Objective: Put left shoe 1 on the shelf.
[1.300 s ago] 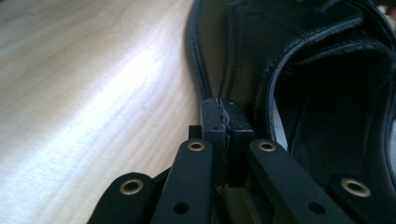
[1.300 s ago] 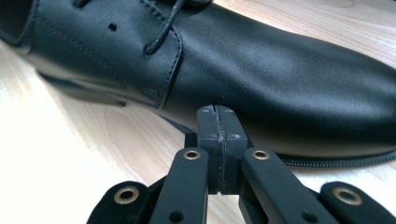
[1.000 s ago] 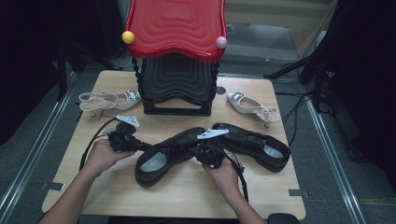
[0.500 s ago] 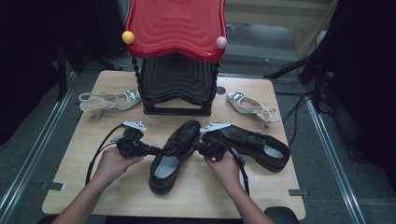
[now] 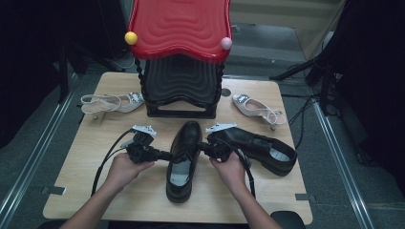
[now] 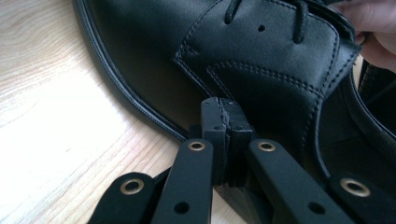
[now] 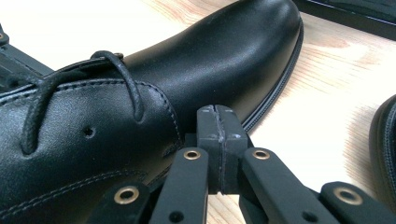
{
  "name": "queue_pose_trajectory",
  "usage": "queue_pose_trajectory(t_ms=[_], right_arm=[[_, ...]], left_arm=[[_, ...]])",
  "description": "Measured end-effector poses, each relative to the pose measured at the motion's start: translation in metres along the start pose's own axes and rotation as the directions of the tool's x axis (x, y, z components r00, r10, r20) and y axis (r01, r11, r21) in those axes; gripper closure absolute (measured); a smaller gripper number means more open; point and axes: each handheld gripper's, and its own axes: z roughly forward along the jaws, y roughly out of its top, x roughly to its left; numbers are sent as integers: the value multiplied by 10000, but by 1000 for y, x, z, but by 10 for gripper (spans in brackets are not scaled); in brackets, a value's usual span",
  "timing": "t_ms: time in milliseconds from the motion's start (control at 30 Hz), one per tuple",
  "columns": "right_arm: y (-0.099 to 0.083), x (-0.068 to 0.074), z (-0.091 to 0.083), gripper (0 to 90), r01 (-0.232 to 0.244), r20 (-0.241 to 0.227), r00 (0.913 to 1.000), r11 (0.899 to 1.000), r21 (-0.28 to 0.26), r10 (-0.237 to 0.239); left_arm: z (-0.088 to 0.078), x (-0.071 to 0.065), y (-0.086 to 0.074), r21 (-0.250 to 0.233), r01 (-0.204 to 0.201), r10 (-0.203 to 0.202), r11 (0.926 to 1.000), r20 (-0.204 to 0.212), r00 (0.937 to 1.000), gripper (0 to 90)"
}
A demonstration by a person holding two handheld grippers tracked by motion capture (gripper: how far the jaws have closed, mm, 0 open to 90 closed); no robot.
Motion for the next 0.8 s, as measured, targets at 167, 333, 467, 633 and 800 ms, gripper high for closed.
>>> queue_pose_trajectory(t_ms=[167,333,467,633,800], right_arm=[[0,0,0,900,44,43,10000,10000,-2,-44],[2,2,1,900,160,285,9995,9998,-90,-157],[4,-3,1,900,42,386,9992,9999,-137,-37],[4,-9,-1,900,30,444,9990,9999,-155,-23],[5,-18,-4,900,-190,663,9976,9997,-155,199]], left_arm=[[2,-2,1,-38,14,-14,10000,-6,10000,900],[6,-4,2,-91,44,-44,9999,-7,10000,900],[11,-7,5,-127,-77,77,9999,1,10000,900],[17,-7,7,-285,131,-128,9995,97,9999,900],[28,-10,11,-485,238,-223,9985,314,9993,900]])
